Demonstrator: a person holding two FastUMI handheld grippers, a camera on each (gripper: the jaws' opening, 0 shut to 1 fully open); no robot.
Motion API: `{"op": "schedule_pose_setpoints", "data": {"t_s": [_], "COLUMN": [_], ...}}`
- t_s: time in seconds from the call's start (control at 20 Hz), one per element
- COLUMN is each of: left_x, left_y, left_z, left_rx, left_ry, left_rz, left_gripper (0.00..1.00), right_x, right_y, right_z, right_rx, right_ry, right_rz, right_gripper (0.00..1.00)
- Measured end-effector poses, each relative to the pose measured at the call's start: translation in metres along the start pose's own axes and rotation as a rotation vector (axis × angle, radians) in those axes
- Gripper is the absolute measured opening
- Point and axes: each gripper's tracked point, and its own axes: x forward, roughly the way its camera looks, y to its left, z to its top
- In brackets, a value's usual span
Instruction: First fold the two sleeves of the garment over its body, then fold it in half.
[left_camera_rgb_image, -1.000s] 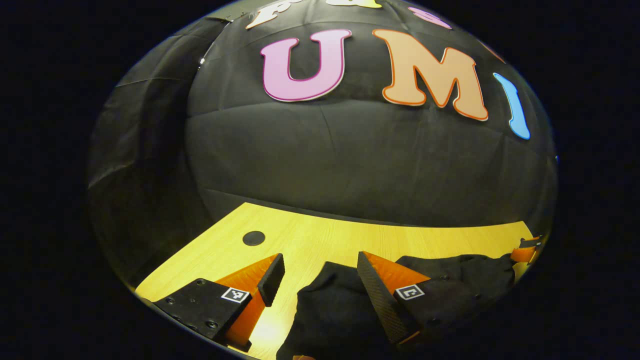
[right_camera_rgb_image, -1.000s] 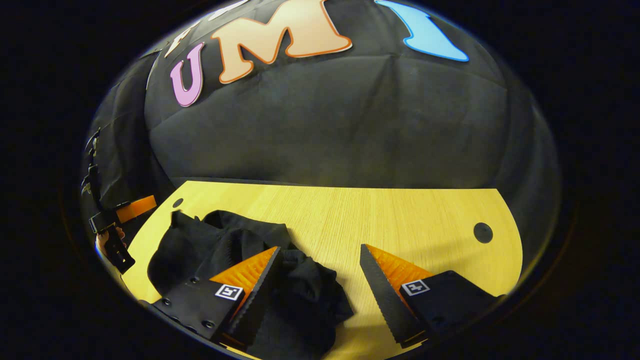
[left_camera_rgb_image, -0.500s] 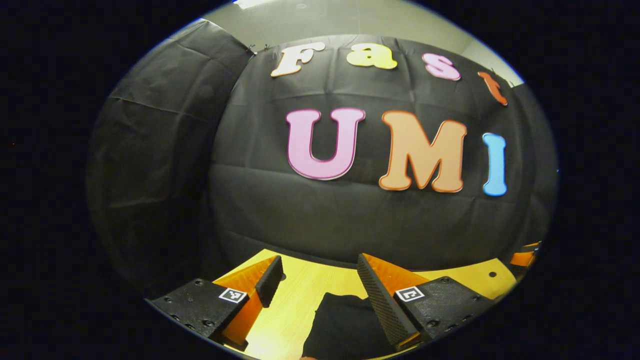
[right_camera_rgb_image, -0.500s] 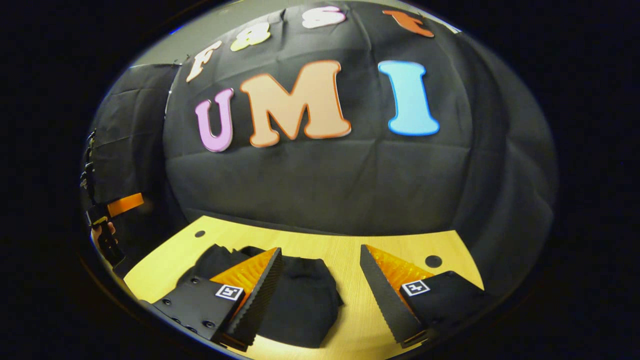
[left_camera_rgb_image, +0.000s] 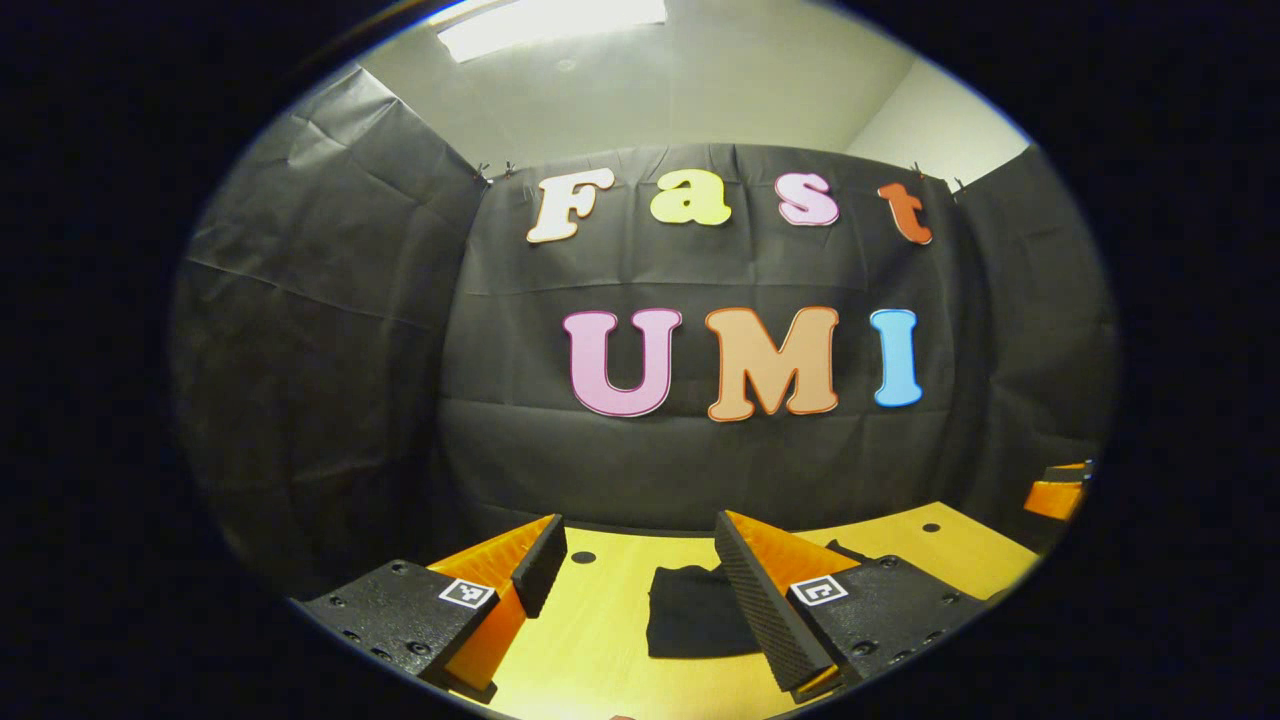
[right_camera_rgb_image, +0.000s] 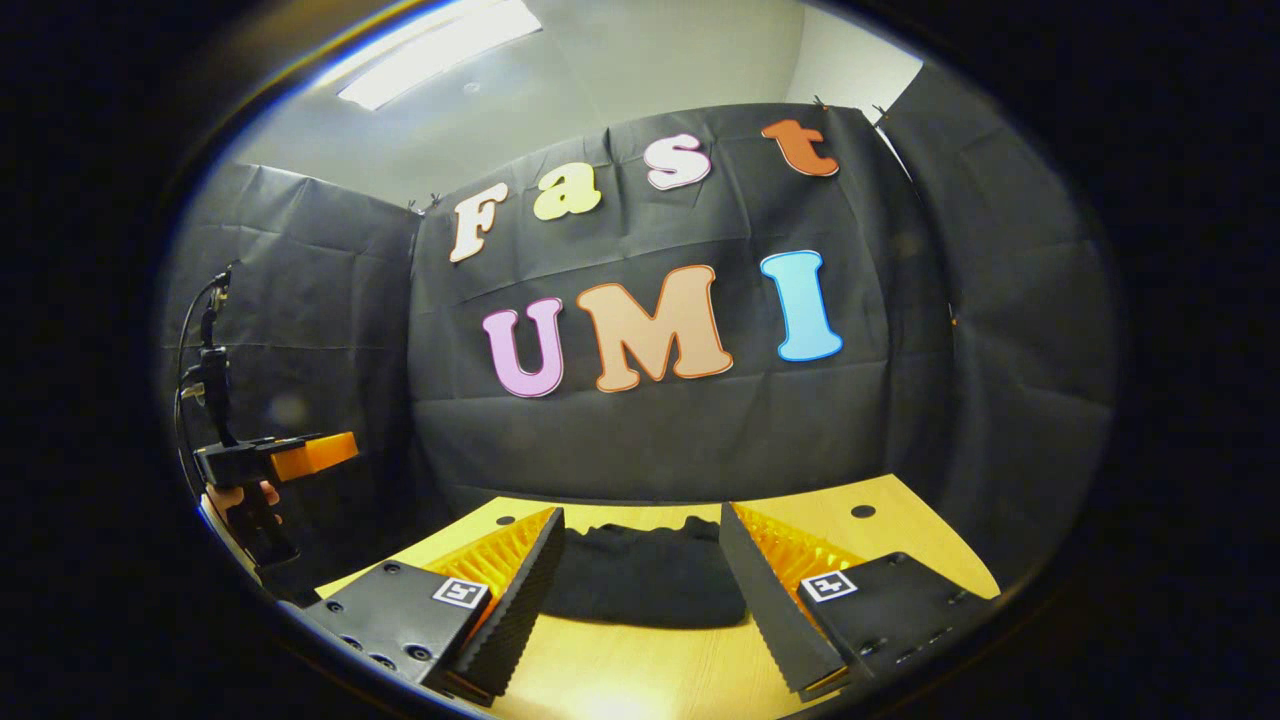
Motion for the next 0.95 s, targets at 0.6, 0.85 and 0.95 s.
{"op": "schedule_pose_setpoints", "data": {"t_s": [0.6, 0.85, 0.95], "left_x": [-0.084, -0.092, -0.096], "left_y": [0.012, 0.03, 0.035], "left_z": [-0.011, -0.005, -0.009], "left_rx": [-0.015, -0.015, -0.011], "left_ry": [0.016, -0.002, 0.003], "left_rz": [-0.013, 0.016, 0.024], "left_gripper": [0.91, 0.94, 0.91], "right_x": [-0.063, -0.078, -0.084], "right_y": [0.033, 0.031, 0.031], "right_z": [-0.02, -0.021, -0.02], "right_rx": [0.01, 0.015, 0.019], "right_ry": [-0.023, -0.036, -0.051], "right_rz": [-0.004, -0.022, -0.029], "right_gripper": [0.98, 0.97, 0.98]}}
